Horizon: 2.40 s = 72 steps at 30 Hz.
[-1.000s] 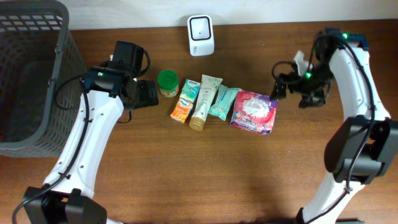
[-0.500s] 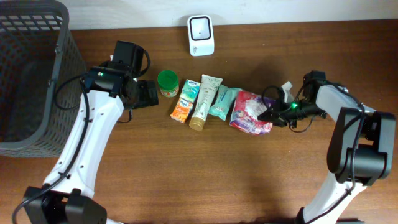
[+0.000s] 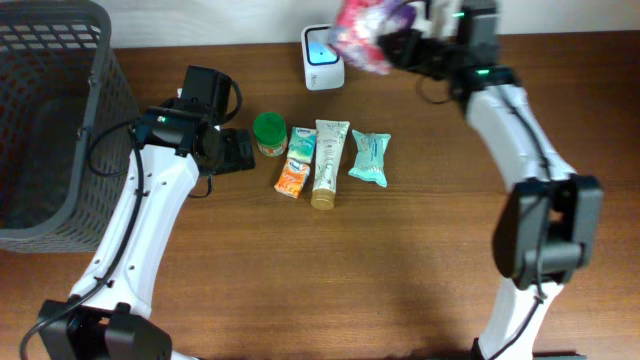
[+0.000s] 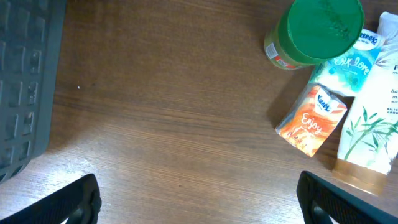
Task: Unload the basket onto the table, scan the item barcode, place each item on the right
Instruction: 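Raise pink box to white scanner with right gripper, then place pink box at far right of table and release, then grasp mint wipes pack with right gripper and hold to scanner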
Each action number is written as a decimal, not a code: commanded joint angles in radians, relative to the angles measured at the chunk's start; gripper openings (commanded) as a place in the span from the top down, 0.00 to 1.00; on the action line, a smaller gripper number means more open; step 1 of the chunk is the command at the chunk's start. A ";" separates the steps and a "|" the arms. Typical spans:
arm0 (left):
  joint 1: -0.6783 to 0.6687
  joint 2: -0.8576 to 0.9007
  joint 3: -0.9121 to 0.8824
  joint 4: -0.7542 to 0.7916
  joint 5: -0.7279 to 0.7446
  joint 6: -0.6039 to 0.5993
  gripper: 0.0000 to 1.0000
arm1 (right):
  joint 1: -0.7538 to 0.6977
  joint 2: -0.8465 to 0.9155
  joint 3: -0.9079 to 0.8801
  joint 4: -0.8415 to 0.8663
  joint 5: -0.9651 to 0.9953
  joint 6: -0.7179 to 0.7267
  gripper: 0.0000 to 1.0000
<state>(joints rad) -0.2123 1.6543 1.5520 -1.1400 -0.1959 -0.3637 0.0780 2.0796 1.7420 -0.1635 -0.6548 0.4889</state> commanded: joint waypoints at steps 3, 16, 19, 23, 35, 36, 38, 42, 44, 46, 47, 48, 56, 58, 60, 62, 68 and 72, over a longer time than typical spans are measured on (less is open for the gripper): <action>-0.003 0.002 0.002 0.002 -0.011 -0.010 0.01 | 0.142 0.178 0.012 0.291 0.171 0.198 0.96; -0.003 0.002 0.002 0.002 -0.010 -0.010 0.01 | -0.201 -0.014 0.024 -0.031 0.253 0.225 0.96; -0.003 0.002 0.002 0.002 -0.011 -0.010 0.01 | -0.396 -0.011 0.024 -0.249 0.264 0.338 0.96; -0.003 0.002 0.002 0.002 -0.011 -0.010 0.01 | -0.589 0.030 0.023 -0.402 0.327 0.385 0.96; -0.003 0.002 0.002 0.002 -0.011 -0.010 0.01 | -0.797 0.064 0.024 -0.454 0.163 0.060 0.01; -0.003 0.002 0.002 0.002 -0.011 -0.010 0.01 | -0.789 0.064 0.024 -0.460 0.054 0.060 0.01; -0.003 0.002 0.002 0.002 -0.010 -0.010 0.01 | -0.760 0.064 0.024 -0.463 -0.159 0.031 0.01; -0.003 0.002 0.002 0.002 -0.011 -0.010 0.01 | -0.601 0.064 0.024 -0.648 -0.433 -0.191 0.01; -0.003 0.002 0.002 0.002 -0.011 -0.010 0.01 | -0.472 0.064 0.024 -0.779 -0.378 -0.364 0.02; -0.003 0.002 0.002 0.002 -0.011 -0.010 0.01 | -0.331 0.065 0.024 -0.814 -0.158 -0.380 0.01; -0.003 0.002 0.002 0.002 -0.011 -0.010 0.01 | -0.256 0.066 0.024 -0.819 -0.040 -0.378 0.01; -0.003 0.002 0.002 0.002 -0.011 -0.010 0.01 | -0.195 0.067 0.024 -0.819 0.025 -0.376 0.01; -0.003 0.002 0.002 0.002 -0.011 -0.010 0.01 | 0.097 0.088 0.023 -0.808 0.414 -0.187 0.01; -0.003 0.002 0.002 0.002 -0.011 -0.010 0.01 | 0.146 0.096 0.023 -0.804 0.463 -0.188 0.01; -0.003 0.002 0.002 0.002 -0.011 -0.010 0.01 | 0.185 0.106 0.023 -0.789 0.483 -0.188 0.05; -0.003 0.002 0.002 0.002 -0.011 -0.010 0.01 | 0.258 0.129 0.023 -0.785 0.713 -0.076 0.31; -0.003 0.002 0.002 0.002 -0.011 -0.010 0.01 | 0.310 0.139 0.010 -0.777 0.848 -0.015 0.41; -0.003 0.002 0.002 0.002 -0.011 -0.010 0.01 | 0.308 0.140 -0.043 -0.717 0.846 -0.016 0.56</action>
<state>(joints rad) -0.2123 1.6554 1.5520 -1.1397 -0.1959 -0.3637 0.3870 2.2005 1.7313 -0.8928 0.1570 0.4534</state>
